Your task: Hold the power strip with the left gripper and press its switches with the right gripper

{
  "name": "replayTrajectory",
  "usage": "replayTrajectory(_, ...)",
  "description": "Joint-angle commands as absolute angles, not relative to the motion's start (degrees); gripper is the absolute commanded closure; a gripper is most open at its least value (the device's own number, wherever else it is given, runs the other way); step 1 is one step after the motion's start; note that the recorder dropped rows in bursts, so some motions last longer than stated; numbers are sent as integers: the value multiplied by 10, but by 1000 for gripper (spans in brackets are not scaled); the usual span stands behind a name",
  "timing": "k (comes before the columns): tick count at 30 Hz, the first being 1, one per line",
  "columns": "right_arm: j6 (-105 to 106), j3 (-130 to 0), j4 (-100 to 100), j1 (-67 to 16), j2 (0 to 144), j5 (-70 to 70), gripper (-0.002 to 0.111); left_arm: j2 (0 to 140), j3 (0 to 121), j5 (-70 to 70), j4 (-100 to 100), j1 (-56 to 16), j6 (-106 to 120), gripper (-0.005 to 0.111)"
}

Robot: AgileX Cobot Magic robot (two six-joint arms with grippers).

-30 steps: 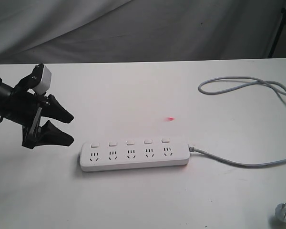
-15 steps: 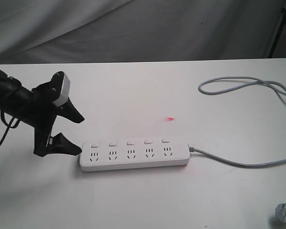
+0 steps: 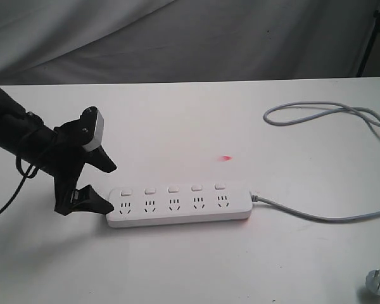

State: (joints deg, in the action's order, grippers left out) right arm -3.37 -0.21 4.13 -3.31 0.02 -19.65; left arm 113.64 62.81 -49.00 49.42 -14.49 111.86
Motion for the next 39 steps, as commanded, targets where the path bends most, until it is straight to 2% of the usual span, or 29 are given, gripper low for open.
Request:
replayTrajectory(1,-34,0,38,-34,0,-196,108,1137,611,-481,509,-148,1118,24)
replayTrajectory(8,-34,0,38,-34,0,-196,108,1137,563,-436,583,-148,1199,24)
replayTrajectory(16,-34,0,38,-34,0,-196,108,1141,560,-433,586,-149,1199,24)
replayTrajectory(39,-34,0,38,-34,0,-196,108,1141,560,-482,573,-149,1198,24)
